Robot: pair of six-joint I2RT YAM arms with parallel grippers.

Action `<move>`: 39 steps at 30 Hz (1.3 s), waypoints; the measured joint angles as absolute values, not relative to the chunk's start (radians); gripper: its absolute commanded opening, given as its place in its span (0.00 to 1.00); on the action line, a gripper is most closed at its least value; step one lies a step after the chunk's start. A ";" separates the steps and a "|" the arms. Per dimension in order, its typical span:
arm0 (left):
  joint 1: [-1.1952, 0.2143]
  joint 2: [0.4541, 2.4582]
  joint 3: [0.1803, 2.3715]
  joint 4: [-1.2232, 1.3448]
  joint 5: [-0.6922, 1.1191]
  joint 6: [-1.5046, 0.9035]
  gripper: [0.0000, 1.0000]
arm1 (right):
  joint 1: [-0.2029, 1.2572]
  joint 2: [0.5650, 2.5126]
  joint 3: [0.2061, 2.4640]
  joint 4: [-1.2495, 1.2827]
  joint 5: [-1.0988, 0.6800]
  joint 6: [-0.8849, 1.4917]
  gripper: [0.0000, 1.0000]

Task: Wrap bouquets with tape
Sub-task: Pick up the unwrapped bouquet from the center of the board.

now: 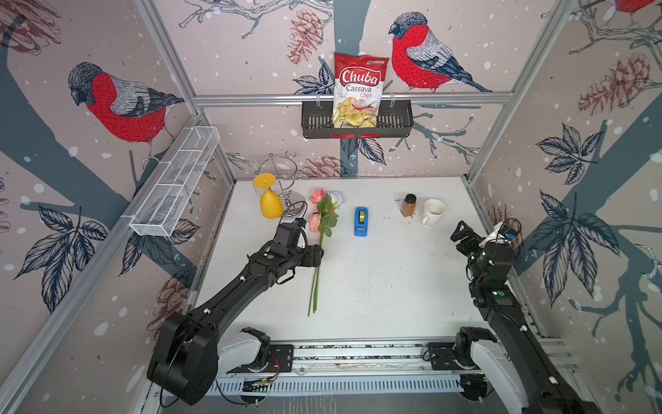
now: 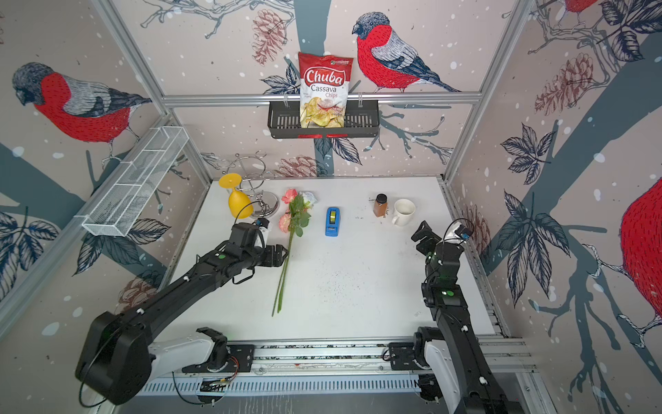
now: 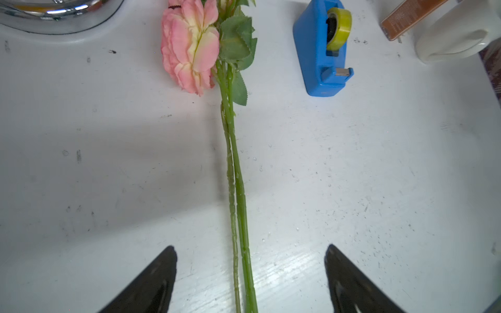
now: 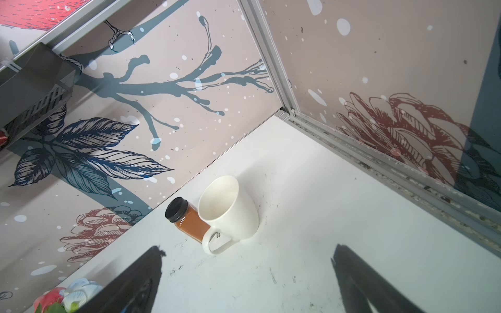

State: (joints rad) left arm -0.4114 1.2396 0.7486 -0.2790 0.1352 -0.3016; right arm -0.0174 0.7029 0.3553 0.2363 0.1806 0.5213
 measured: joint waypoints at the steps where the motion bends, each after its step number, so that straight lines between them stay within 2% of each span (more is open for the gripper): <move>1: -0.422 1.269 0.765 -0.278 0.120 -0.297 0.79 | -0.018 0.688 0.348 0.231 0.181 0.521 1.00; 10: -0.456 1.627 0.975 -0.307 0.038 -0.253 0.61 | -0.019 0.664 0.342 0.231 0.175 0.521 1.00; 12: -0.457 1.702 1.025 -0.326 0.010 -0.240 0.53 | -0.019 0.668 0.342 0.231 0.169 0.521 1.00; 14: -0.458 1.754 1.056 -0.337 -0.016 -0.236 0.50 | -0.019 0.668 0.342 0.232 0.161 0.521 1.00; 18: -0.458 1.816 1.092 -0.351 -0.035 -0.229 0.35 | -0.019 0.680 0.342 0.236 0.150 0.521 1.00; 22: -0.458 1.833 1.095 -0.348 -0.038 -0.229 0.29 | -0.019 0.696 0.342 0.236 0.135 0.521 1.00; 25: -0.458 1.835 1.089 -0.339 -0.051 -0.229 0.21 | -0.019 0.704 0.342 0.236 0.131 0.521 1.00; 27: -0.458 1.835 1.087 -0.332 -0.054 -0.230 0.11 | -0.019 0.707 0.343 0.237 0.129 0.521 1.00; 31: -0.458 1.828 1.084 -0.330 -0.048 -0.228 0.00 | -0.019 0.709 0.345 0.237 0.127 0.521 1.00; 39: -0.460 1.652 1.105 -0.381 -0.096 -0.208 0.00 | -0.019 0.678 0.348 0.238 0.093 0.521 1.00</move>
